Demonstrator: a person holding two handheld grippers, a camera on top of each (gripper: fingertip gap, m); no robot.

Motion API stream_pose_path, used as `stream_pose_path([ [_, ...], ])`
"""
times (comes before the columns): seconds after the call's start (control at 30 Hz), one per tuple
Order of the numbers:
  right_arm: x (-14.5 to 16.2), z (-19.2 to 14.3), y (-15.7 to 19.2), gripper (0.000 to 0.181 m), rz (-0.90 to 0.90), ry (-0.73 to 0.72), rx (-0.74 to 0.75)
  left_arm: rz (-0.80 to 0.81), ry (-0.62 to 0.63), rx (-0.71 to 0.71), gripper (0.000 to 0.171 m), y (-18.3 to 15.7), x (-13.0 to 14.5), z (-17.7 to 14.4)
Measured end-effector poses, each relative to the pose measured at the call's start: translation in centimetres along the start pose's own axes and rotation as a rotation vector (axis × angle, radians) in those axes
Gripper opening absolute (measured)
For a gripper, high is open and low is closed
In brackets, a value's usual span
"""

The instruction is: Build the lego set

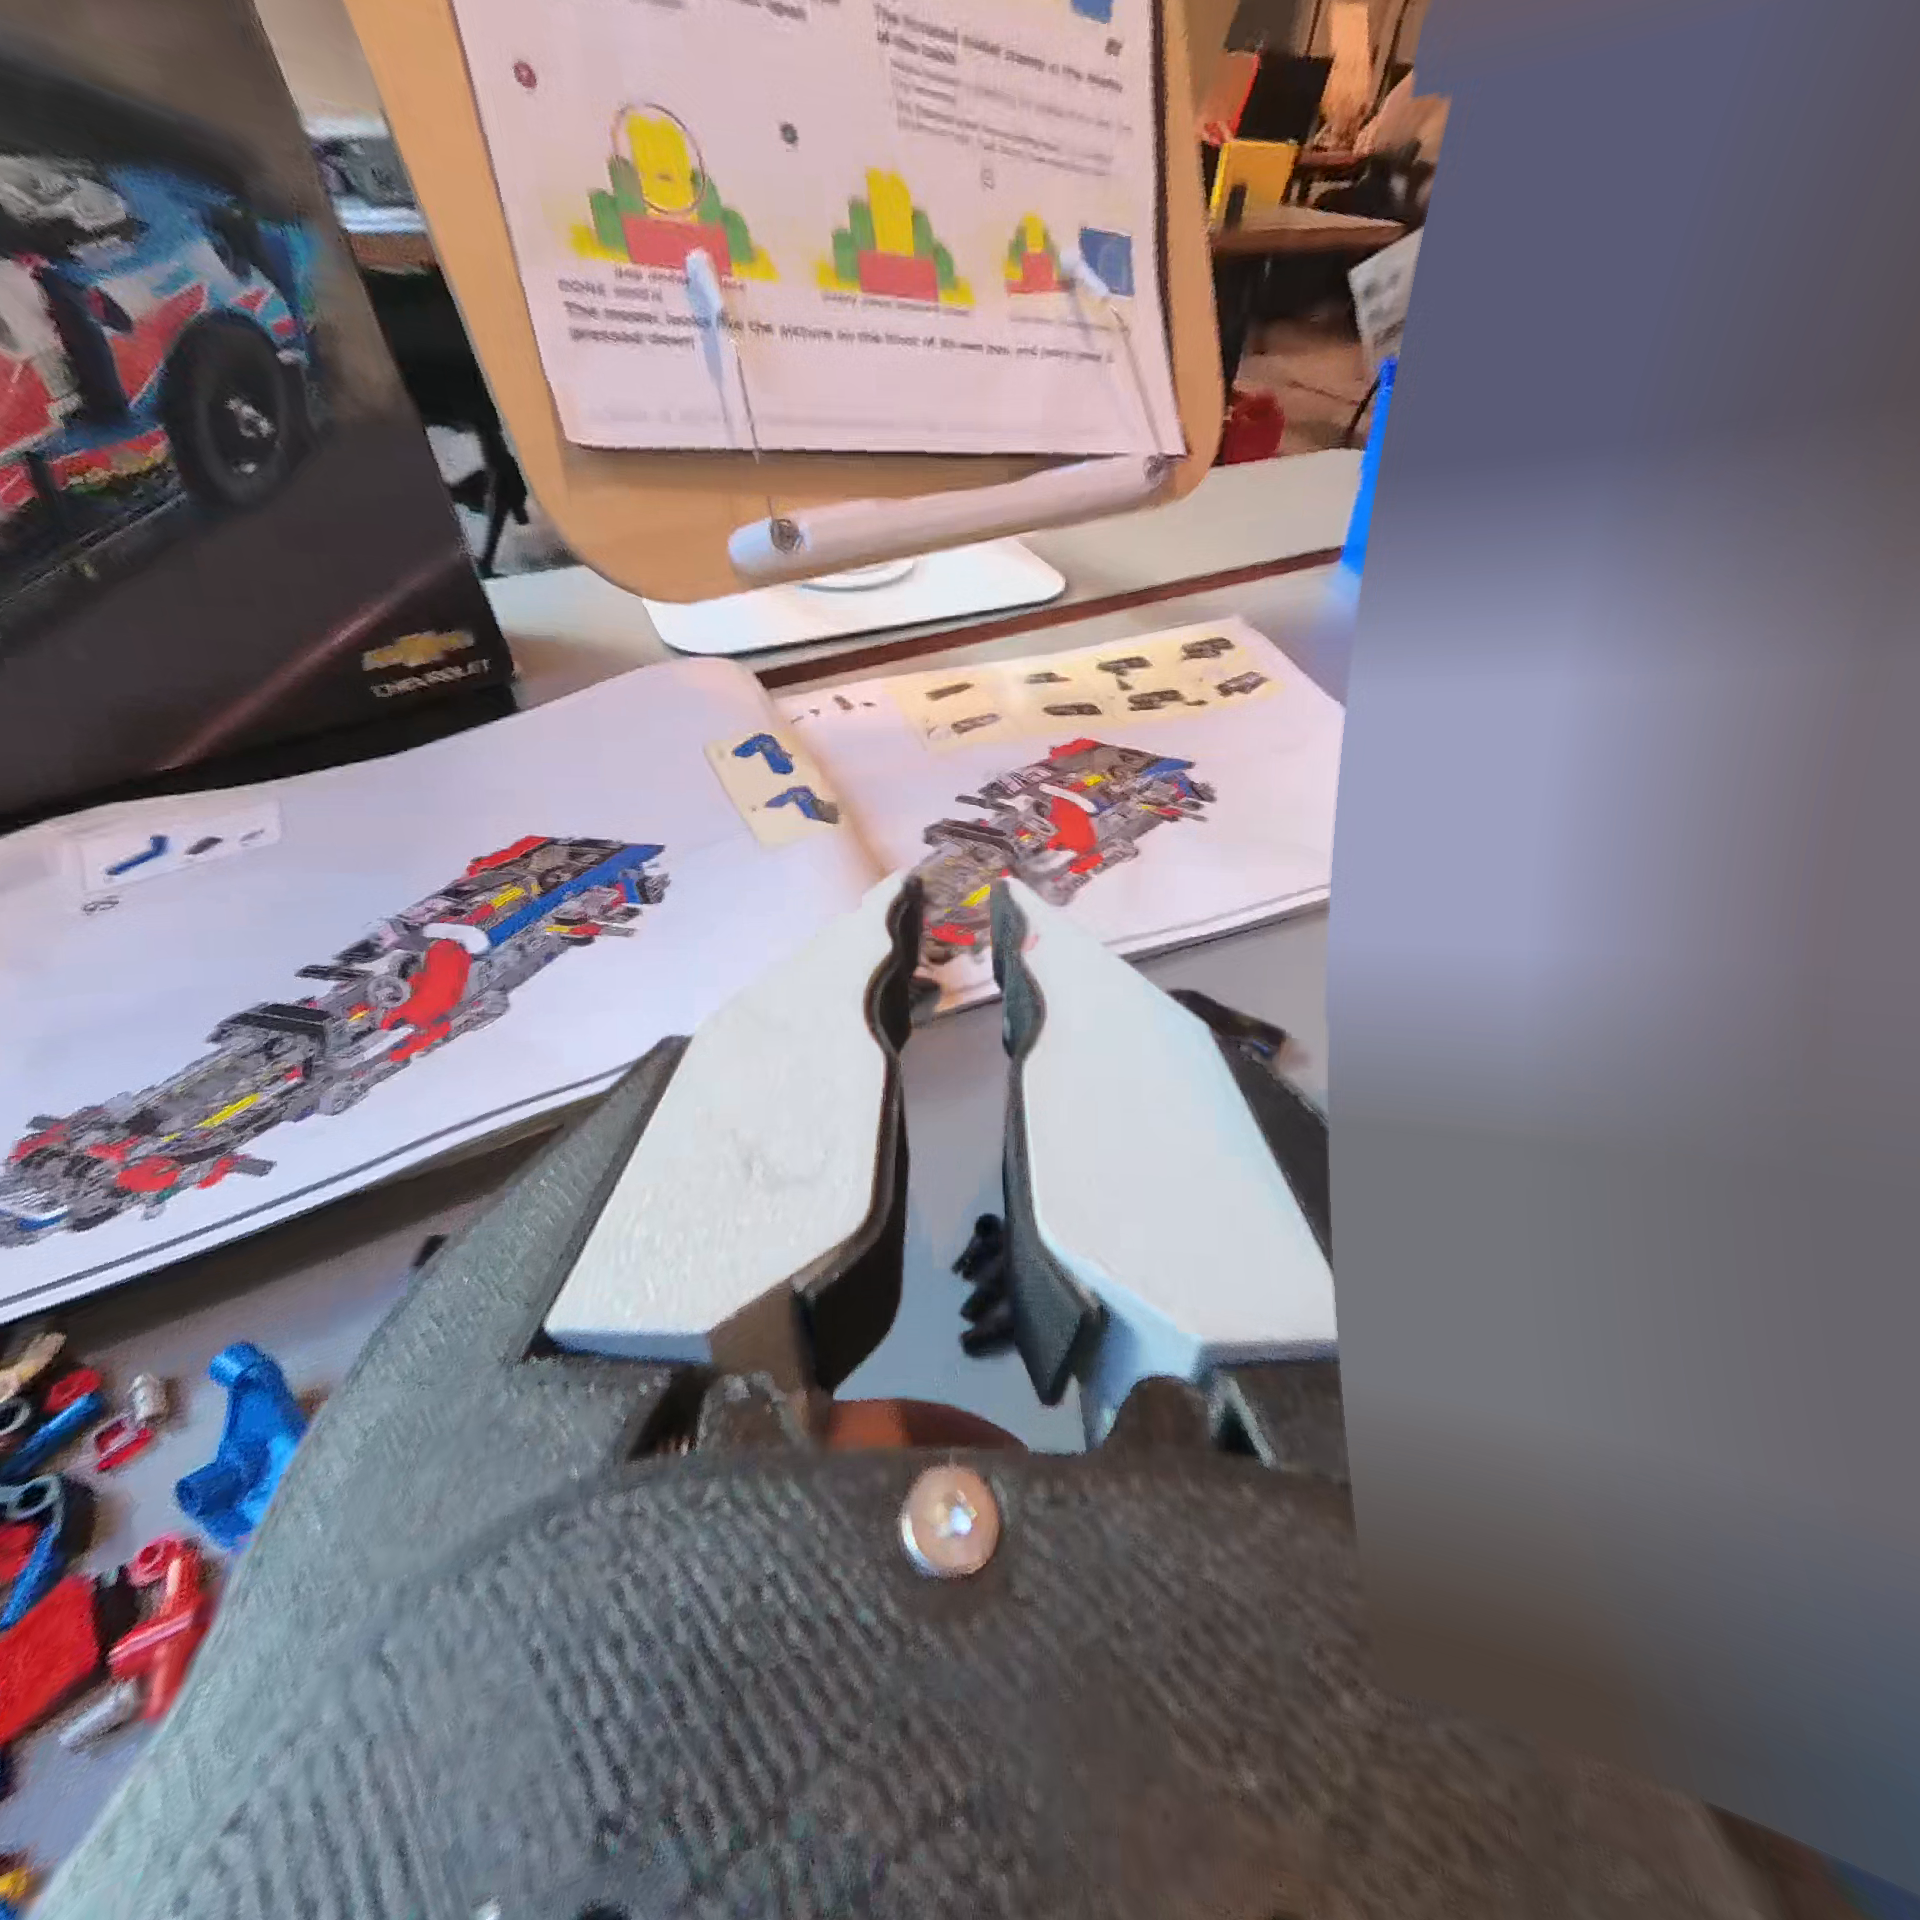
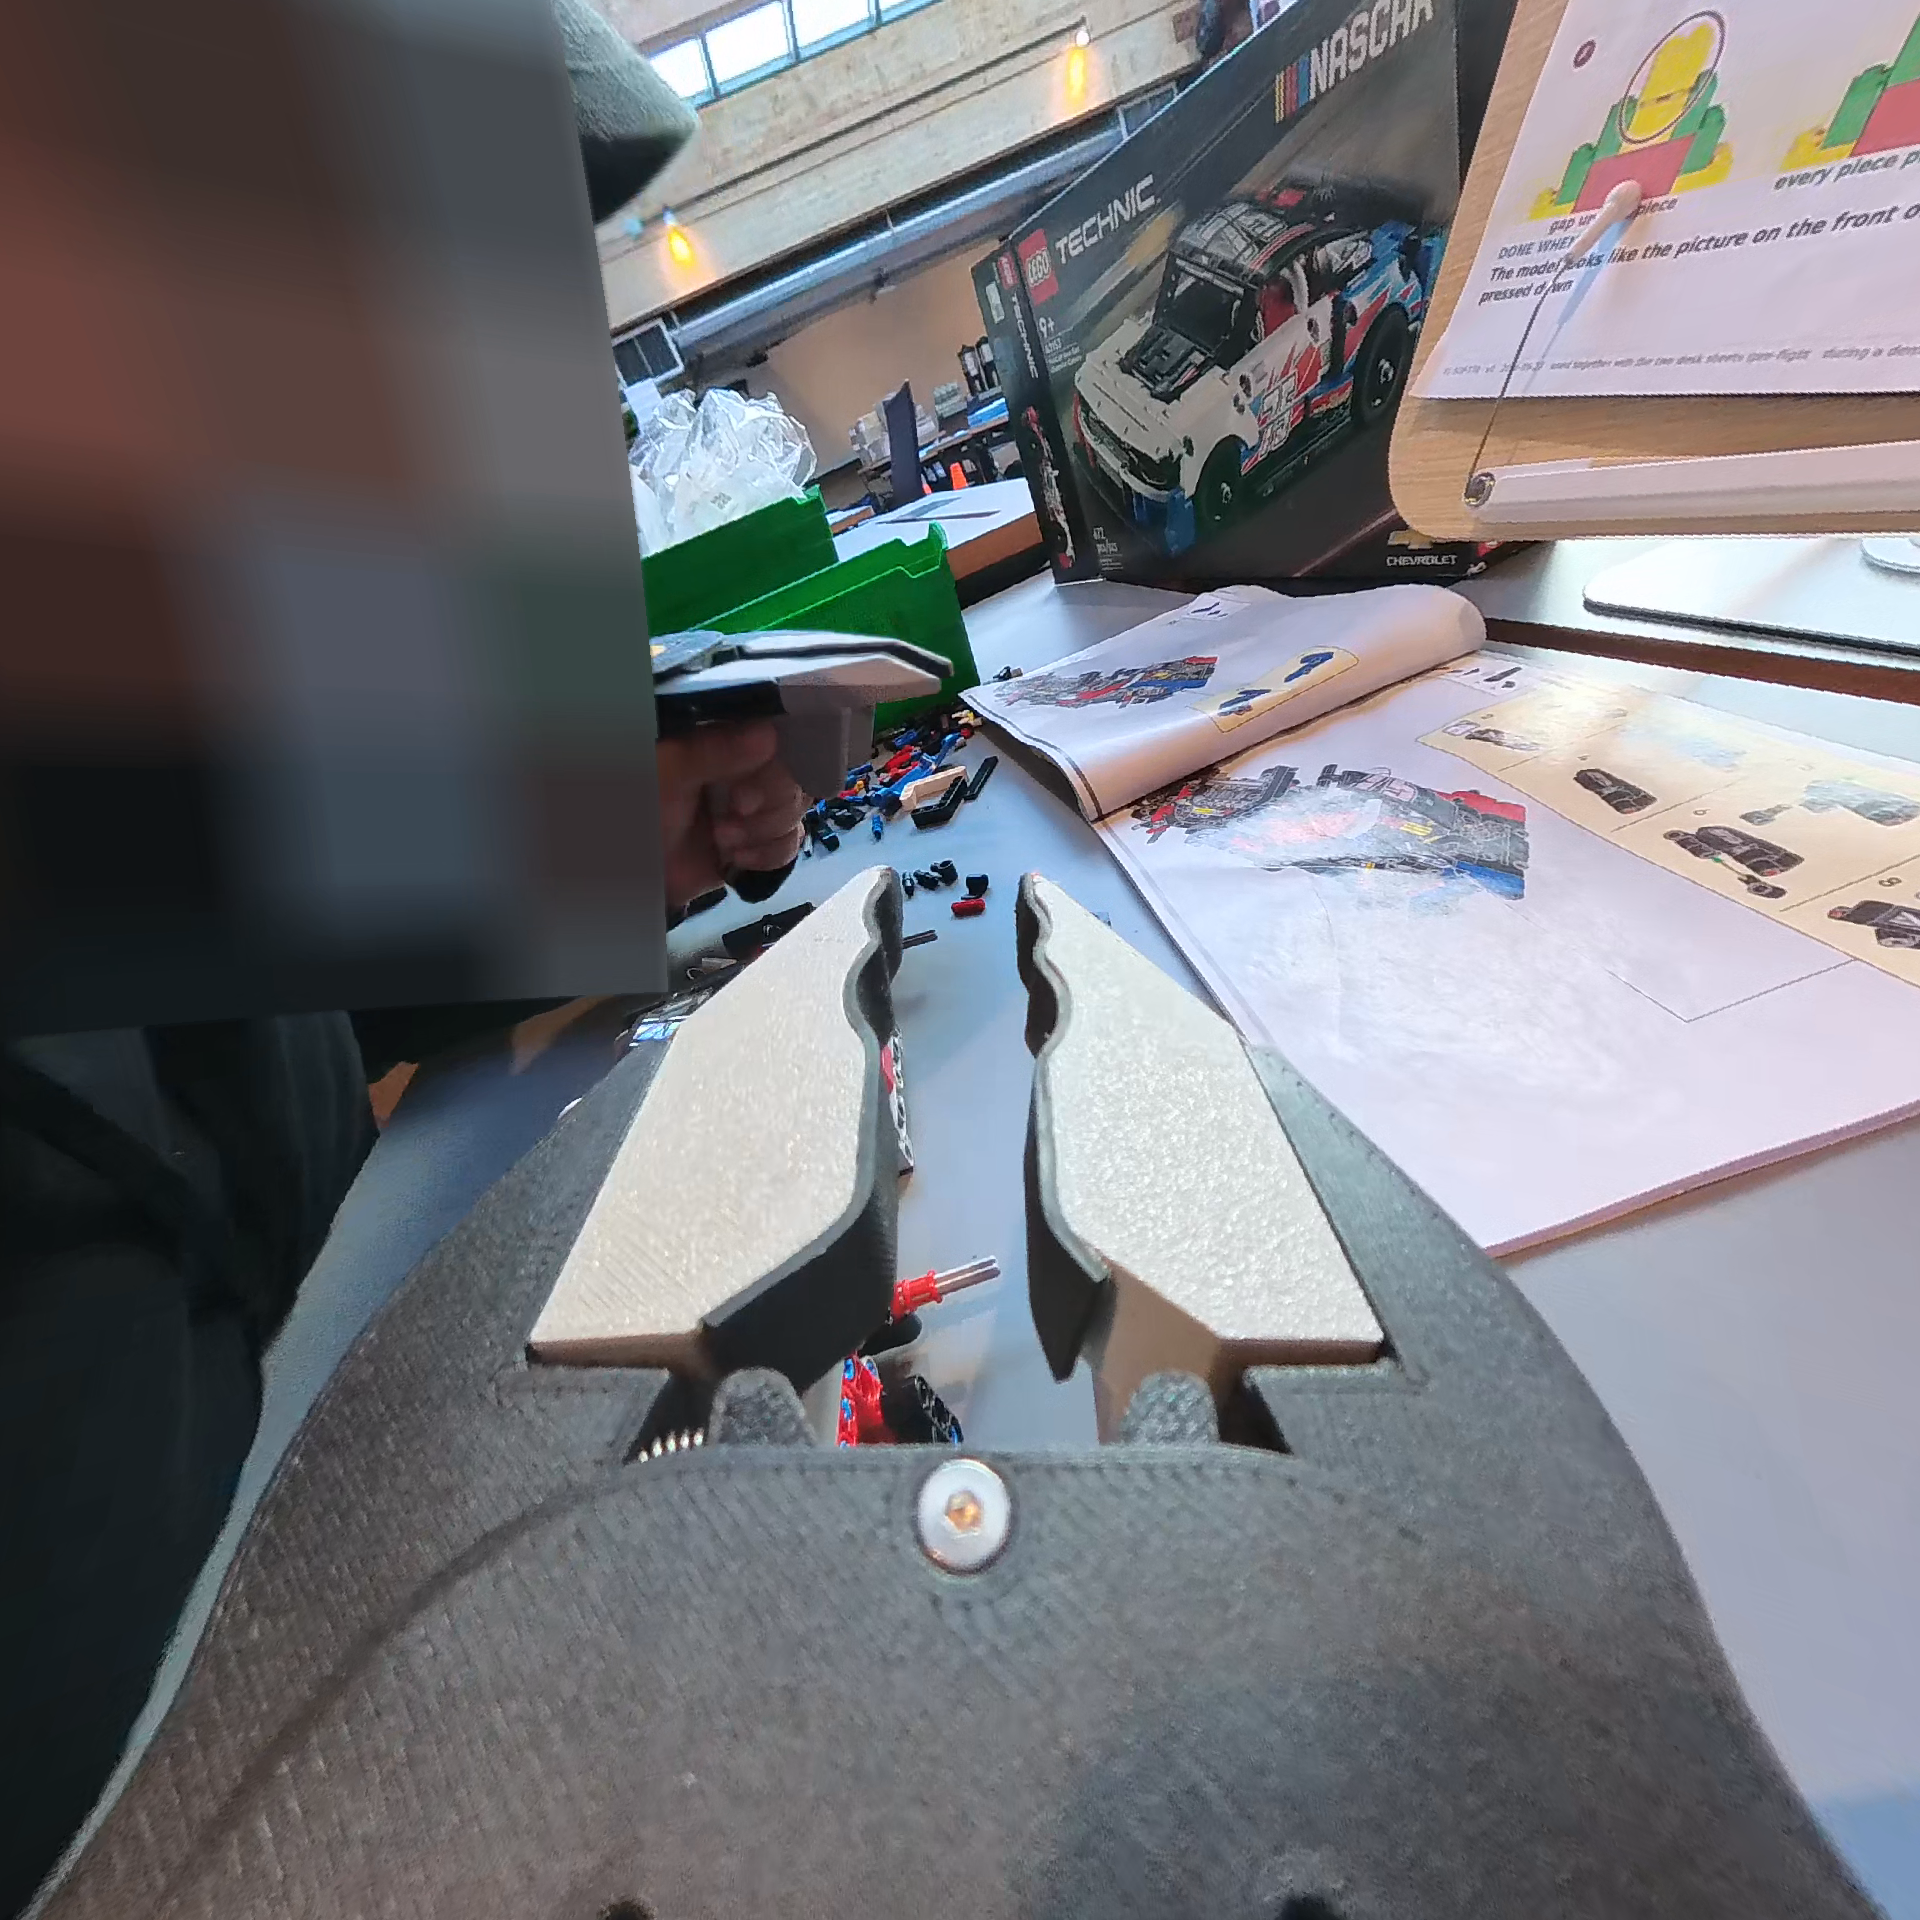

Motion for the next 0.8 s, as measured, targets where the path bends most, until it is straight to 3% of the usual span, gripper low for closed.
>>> stream_pose_path([
  [0.13,0.1,0.1,0.1,0.018,-0.005,0.01,-0.002,-0.009,-0.13,0.006,0.005,0.1,-1.5,-1.1],
  [0.23,0.1,0.2,0.1,0.018,-0.005,0.016,-0.007,-0.016,-0.012,0.0,0.008,0.4,-0.2,0.0],
  [0.4,0.2,0.3,0.3,0.016,-0.034,0.025,0.001,-0.005,-0.107,0.009,0.007,0.1,-1.6,-1.0],
  [0.53,0.3,0.4,0.6,0.015,-0.056,0.041,0.0,-0.016,-0.037,0.023,0.008,-0.1,-0.6,-0.3],
  [0.8,0.4,0.7,0.6,0.015,-0.061,0.061,-0.005,0.021,-0.028,0.014,0.007,-0.2,-0.4,-0.3],
])
Point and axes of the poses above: each gripper's, where its closed fingertips meet, z out along the fingers, x out of its underside, y = z × x across the jaws, the point moved 6 cm from there along -z, back along the fingers, and after that the axes turned 8 degrees about -z, right-handed, at the moved point
